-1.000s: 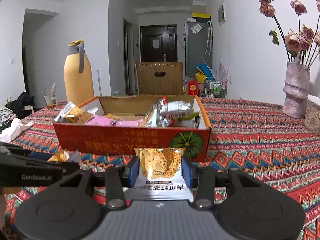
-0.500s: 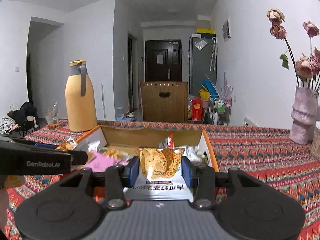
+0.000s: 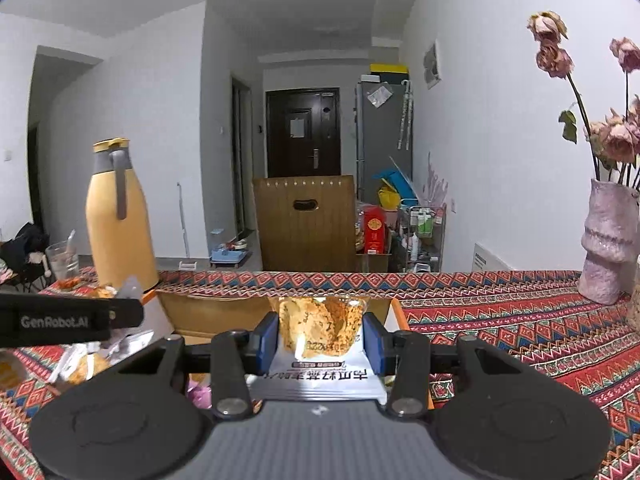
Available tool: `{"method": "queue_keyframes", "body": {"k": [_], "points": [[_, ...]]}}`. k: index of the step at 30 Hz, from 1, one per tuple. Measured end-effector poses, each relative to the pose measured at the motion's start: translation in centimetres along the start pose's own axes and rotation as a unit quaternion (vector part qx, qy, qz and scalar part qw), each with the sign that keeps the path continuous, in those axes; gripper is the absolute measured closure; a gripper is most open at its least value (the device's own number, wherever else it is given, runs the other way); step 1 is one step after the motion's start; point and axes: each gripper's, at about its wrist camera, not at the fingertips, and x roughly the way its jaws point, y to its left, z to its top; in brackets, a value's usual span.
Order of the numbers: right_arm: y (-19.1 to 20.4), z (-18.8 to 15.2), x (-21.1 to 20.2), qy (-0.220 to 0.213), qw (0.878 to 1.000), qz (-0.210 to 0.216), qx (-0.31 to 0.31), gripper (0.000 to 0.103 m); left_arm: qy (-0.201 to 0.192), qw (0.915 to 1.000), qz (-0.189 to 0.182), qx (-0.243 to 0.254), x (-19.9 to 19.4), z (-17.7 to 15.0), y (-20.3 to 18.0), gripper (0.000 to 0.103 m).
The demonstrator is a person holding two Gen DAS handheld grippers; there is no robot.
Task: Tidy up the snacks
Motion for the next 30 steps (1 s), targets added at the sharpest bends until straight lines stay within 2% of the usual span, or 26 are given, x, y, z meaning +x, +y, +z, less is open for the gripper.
{"method": "queue_keyframes", "body": {"k": [4,13,14,16,17,19,21,23,30], "points": [[0.0,-0.8,0.9,-0.012,1.0,-0.016,-0.007,0.06,-0.011,0.9998,0.013,-0.008,0.9,-0.6,0.5,0.052],[-0.2,-1.9,1.8,0.003,1.0,-0.006,-0.009,0.059,0.006,0.9999,-0.001,-0.012,2.0,-1.1,1.4,0.051],[-0.2,-1.9,1.8,0.005,1.0,-0.006,-0.007,0.057,0.005,0.9999,0.002,-0.013,2.0,-1.1,1.4,0.048],[-0.2,-1.9,1.8,0.006,1.0,-0.009,-0.004,0.056,0.004,0.9998,0.003,-0.017,2.0,-1.1,1.7,0.036],[-0.3,-1.9,1.8,0.006,1.0,-0.01,-0.001,0.053,0.0,0.9998,0.005,-0.018,1.8,-1.1,1.7,0.029],[-0.4,-2.0,1.6,0.005,1.0,-0.01,0.002,0.04,-0.008,0.9997,0.008,-0.021,1.5,-1.0,1.7,0.017],[-0.6,-2.0,1.4,-0.001,1.0,-0.014,0.005,0.013,-0.019,0.9995,0.013,-0.023,1.0,-1.0,1.7,0.0],[-0.8,-2.0,1.1,-0.007,1.0,-0.015,0.011,0.0,-0.024,0.9993,0.015,-0.024,0.6,-0.9,1.6,0.0],[-1.5,-1.8,1.0,-0.001,1.0,-0.015,0.028,0.0,-0.022,0.9993,0.015,-0.026,0.4,-0.7,1.5,0.0]]}}
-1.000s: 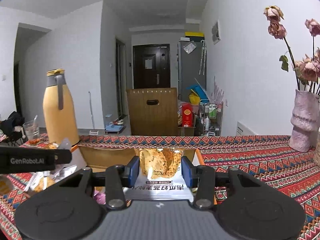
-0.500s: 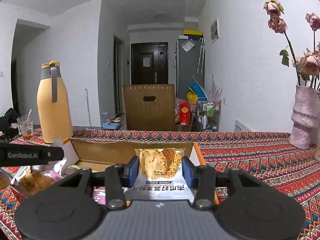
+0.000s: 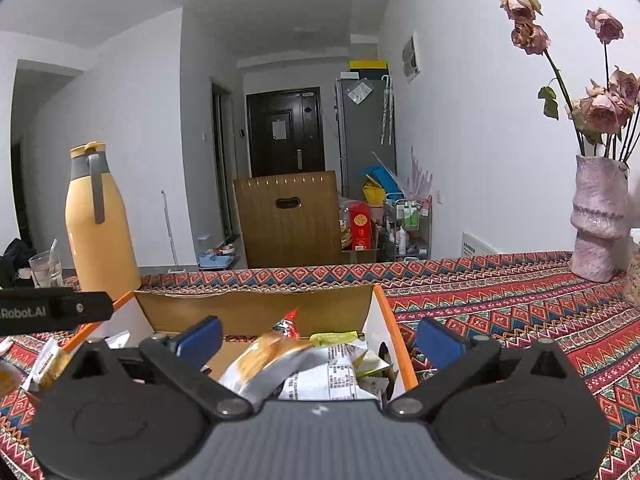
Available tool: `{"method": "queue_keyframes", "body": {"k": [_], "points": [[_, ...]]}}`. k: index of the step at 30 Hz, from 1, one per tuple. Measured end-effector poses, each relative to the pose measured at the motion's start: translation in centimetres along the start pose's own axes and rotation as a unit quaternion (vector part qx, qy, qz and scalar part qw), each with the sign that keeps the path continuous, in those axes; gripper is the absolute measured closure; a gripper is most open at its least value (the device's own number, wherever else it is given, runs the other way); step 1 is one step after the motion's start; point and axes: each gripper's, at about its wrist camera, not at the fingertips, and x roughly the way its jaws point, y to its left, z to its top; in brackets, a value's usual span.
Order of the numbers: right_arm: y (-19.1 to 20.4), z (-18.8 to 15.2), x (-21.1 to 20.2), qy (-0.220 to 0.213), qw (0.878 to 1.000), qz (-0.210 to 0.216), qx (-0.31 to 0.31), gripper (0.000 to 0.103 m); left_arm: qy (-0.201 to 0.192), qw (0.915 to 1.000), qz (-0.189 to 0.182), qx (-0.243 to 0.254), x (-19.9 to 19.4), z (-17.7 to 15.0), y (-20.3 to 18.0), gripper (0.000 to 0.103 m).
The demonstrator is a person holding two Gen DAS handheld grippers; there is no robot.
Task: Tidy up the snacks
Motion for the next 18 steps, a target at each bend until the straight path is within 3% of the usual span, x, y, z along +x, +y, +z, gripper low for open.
{"method": "queue_keyframes", "body": {"k": [6,18], "points": [[0.0,0.4,-0.5,-0.004,1.0,-0.002,0.0,0.0,-0.008,0.9999,-0.008,0.003,-1.3,0.3,0.1,0.0],[0.8,1.4,-4.4,-0.014,1.0,-0.008,-0.027,0.0,-0.04,0.9985,-0.026,0.028,-7.6,0.8,1.0,0.0]]}}
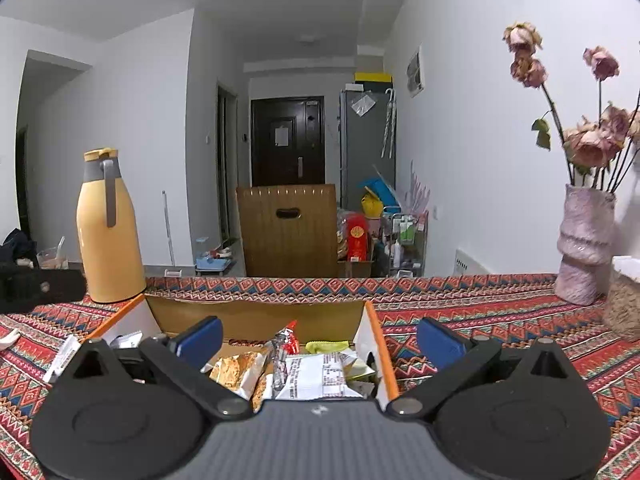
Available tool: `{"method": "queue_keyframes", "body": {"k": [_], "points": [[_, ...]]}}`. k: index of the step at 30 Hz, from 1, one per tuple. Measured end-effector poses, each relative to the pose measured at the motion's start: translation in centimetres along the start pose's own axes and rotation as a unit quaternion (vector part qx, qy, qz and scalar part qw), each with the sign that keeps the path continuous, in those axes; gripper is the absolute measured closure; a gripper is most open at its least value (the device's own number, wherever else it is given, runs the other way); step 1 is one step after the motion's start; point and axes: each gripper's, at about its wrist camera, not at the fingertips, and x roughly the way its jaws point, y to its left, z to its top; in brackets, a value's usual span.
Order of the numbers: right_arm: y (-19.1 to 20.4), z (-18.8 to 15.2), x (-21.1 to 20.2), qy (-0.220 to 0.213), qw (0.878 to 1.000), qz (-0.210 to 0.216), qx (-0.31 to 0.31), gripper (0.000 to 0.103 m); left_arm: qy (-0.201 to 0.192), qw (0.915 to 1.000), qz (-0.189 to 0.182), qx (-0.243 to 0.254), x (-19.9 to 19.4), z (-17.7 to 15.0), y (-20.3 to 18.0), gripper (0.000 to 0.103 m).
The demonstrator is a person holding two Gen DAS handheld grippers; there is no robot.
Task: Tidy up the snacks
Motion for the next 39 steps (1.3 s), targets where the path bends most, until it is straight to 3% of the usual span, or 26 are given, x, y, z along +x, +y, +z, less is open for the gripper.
{"method": "queue_keyframes", "body": {"k": [9,19,29,39], "points": [[-0.6,-0.8,-5.0,0.0,1.0,0.006,0.001,0.0,0.0,1.0,0.002,0.006,-4.2,-1.3,2.1,0.0],[-0.4,-3.8,-9.5,0.023,1.0,0.012,0.004,0.0,0.06,0.9982,0.001,0.0,-6.2,-5.7,4.3,0.0],[-0.5,-7.0,-11.2,0.068,0.997,0.018,0.017,0.0,0.119,0.9929,-0.006,-0.008,-7.0,-9.9,4.9,0.0],[-0.8,-9.7,-11.3,0.111,0.993,0.021,0.03,0.0,0.146,0.9891,-0.018,-0.001,-6.9,-11.7,4.0,0.0]]}}
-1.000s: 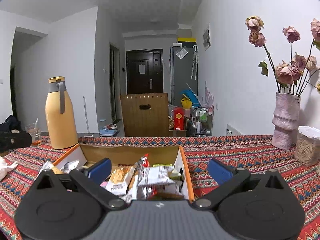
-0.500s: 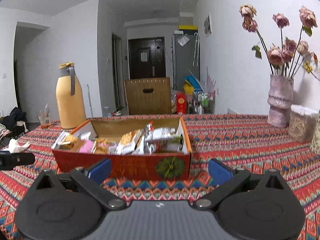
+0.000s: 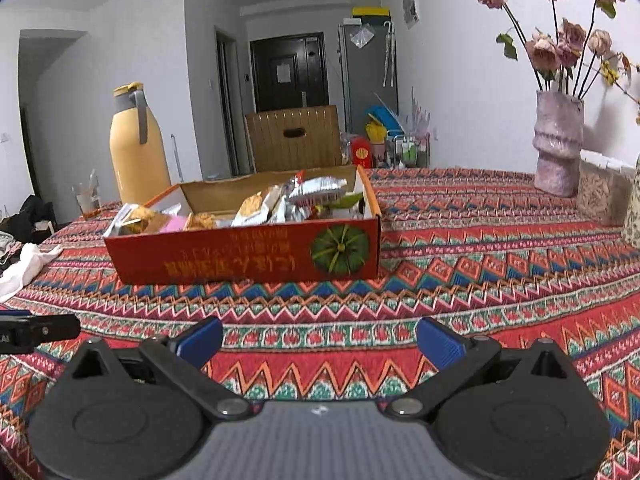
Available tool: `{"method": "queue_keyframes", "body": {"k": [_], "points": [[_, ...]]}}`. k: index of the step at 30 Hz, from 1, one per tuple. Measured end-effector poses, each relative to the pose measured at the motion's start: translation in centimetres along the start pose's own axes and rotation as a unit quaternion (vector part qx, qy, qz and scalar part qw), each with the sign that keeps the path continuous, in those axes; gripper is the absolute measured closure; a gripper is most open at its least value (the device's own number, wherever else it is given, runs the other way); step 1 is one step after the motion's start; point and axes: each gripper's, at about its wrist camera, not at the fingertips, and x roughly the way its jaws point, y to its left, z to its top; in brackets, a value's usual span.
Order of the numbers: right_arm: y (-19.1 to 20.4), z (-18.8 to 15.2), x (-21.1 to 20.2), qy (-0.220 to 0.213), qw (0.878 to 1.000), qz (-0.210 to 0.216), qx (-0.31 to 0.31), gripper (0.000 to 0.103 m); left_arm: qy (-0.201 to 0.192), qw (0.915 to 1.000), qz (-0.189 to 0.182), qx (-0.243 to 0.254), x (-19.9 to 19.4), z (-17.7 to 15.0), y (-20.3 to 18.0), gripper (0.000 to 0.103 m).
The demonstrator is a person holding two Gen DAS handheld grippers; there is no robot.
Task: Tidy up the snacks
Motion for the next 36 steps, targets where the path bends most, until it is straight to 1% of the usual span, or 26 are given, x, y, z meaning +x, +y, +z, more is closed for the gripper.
{"method": "queue_keyframes", "body": {"k": [13,36], "points": [[0.13,-0.9,0.36,0.017,1.0,0.006,0.004,0.0,0.009,0.9999,-0.005,0.004,0.23,-0.43,-0.43,0.0],[0.14,-1.1,0.93,0.024,1.0,0.006,0.003,0.0,0.01,0.9999,-0.008,0.003,0.6,-0.72,-0.59,0.0]]}}
